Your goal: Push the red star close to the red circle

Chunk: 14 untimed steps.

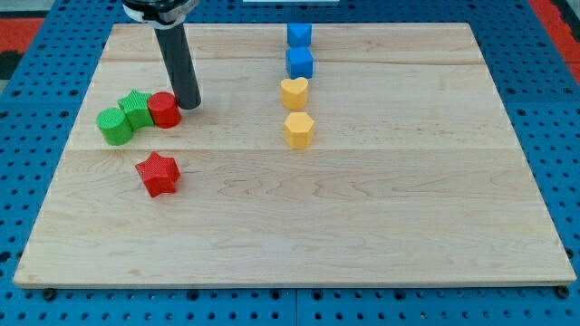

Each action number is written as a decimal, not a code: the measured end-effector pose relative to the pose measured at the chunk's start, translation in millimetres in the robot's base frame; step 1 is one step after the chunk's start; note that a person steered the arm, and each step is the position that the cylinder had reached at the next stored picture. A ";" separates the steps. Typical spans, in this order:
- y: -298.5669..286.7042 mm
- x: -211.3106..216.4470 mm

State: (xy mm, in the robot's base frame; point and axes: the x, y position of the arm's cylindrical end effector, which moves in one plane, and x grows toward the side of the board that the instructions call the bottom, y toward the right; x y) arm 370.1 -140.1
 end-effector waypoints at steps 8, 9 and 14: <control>-40.7 68.5; -42.6 69.9; 114.3 98.2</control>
State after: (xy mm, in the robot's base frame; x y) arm 468.2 -25.8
